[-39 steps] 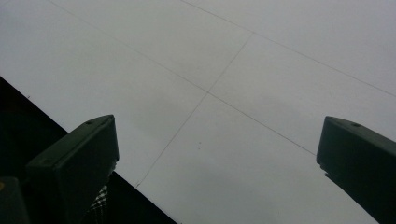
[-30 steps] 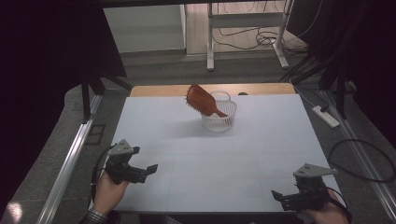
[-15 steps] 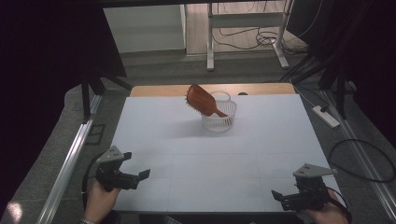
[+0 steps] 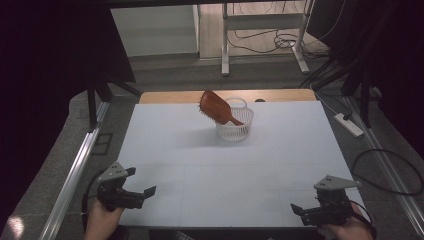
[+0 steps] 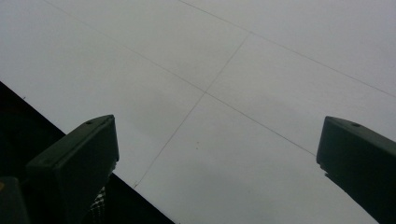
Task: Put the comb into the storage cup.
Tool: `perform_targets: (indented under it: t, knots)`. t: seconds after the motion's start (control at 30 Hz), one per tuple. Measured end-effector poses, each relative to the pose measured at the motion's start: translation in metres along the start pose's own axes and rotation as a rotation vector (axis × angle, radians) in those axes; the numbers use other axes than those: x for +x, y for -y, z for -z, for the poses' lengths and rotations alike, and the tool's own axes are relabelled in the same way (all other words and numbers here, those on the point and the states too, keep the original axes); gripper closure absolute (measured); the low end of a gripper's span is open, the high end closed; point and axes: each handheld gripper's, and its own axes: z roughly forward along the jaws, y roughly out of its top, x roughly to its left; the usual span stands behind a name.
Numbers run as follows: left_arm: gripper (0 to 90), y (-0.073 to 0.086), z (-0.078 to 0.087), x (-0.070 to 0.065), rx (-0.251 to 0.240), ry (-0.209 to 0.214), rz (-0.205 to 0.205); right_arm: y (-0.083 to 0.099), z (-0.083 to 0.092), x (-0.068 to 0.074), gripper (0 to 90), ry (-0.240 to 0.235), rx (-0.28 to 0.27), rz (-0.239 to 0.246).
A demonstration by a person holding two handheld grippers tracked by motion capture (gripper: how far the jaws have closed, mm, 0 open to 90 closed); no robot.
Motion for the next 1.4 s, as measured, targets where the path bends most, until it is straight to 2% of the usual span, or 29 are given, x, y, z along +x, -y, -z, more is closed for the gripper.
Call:
perform_targets:
  t: [0.6, 1.4]
  knots:
    - [0.0, 0.012, 0.01, -0.003, 0.0, -0.02, 0.004, 0.0, 0.0, 0.0, 0.0, 0.004, 0.0, -0.003]
    - [0.0, 0.024, 0.023, -0.008, -0.034, -0.044, 0.003, 0.0, 0.0, 0.0, 0.0, 0.01, 0.004, -0.006]
